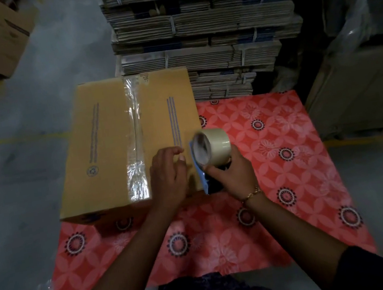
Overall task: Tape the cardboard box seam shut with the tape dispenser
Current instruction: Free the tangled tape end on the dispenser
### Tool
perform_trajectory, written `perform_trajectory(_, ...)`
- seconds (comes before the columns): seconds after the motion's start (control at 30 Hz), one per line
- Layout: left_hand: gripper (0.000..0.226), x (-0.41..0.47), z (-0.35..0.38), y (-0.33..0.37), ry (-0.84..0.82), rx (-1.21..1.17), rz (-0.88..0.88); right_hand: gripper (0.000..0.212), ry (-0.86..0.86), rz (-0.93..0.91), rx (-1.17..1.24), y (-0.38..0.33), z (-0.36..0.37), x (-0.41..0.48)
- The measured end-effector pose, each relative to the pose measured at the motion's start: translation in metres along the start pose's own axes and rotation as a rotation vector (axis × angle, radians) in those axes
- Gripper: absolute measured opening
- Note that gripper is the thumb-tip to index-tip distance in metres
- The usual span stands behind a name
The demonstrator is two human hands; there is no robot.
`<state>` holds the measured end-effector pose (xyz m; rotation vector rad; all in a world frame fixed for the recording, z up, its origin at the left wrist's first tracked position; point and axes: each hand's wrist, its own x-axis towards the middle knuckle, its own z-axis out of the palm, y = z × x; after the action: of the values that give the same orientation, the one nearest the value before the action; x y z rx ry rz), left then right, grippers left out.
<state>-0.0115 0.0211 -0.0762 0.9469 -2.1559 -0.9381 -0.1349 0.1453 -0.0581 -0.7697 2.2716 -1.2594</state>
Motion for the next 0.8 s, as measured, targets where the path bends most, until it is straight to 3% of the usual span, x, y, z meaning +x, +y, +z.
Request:
perform_trajectory(0.23, 0.048, 0.008, 0.054, 0.005, -0.235, 0.591, 0.126, 0.066, 0.151, 0.361, 0.303, 0.085, -0.064, 0.007)
perform_trajectory(0.37, 0.051, 0.006, 0.057, 0.001, -0.201, 0.677, 0.158, 0.031, 0.272, 0.453, 0.413, 0.121, -0.099, 0.014)
perform_trajectory(0.5, 0.049, 0.005, 0.061, 0.005, -0.192, 0.703, 0.156, 0.017, 0.306, 0.596, 0.564, 0.139, -0.120, 0.027)
perform_trajectory(0.8, 0.047, 0.005, 0.063, 0.007, -0.168, 0.708, 0.137, 0.073, 0.376, 0.759, 0.655, 0.187, -0.119, 0.072)
